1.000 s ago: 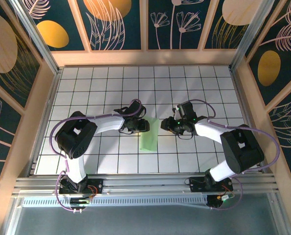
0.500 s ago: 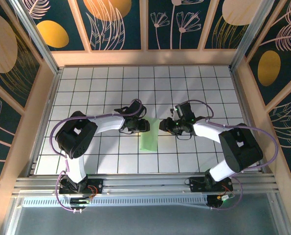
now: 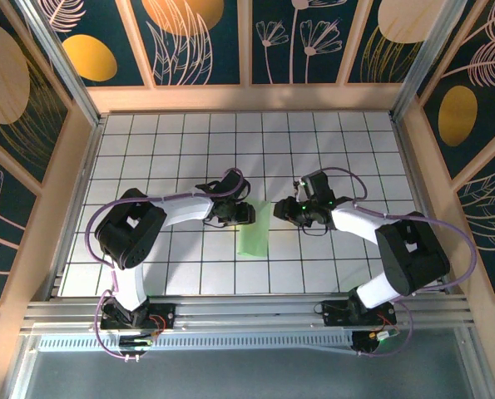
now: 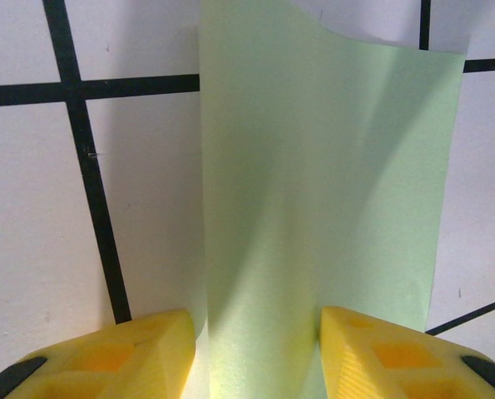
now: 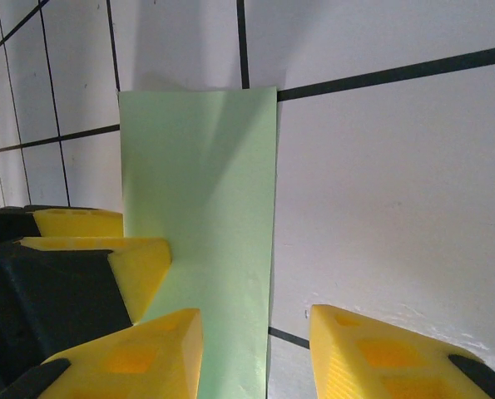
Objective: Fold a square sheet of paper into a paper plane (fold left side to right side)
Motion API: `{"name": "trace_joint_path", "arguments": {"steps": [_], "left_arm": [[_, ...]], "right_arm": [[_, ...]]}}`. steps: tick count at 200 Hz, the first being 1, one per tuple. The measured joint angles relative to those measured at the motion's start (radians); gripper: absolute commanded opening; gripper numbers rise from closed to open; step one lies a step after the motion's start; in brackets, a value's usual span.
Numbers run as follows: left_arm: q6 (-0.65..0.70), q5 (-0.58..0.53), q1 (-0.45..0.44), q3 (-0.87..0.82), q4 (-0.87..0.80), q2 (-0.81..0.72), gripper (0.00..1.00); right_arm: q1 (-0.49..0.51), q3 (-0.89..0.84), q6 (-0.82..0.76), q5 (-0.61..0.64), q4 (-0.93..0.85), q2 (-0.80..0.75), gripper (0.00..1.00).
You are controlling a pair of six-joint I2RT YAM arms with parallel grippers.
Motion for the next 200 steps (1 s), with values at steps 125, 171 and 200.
{"name": "trace_joint_path", "arguments": {"steps": [125, 171, 200], "left_arm": [[0.008, -0.029, -0.011, 0.020, -0.029, 0.008, 0.46], [-0.002, -0.031, -0.011, 0.018, -0.026, 0.007, 0.45], [-0.002, -0.037, -0.013, 0.012, -0.022, 0.004, 0.44]], "right_arm": [[-0.002, 0.000, -0.006, -0.003, 0.000, -0.003, 0.39], [-0.002, -0.001, -0.006, -0.005, 0.001, -0.003, 0.39], [-0.002, -0.004, -0.006, -0.009, 0.001, -0.003, 0.39]]}}
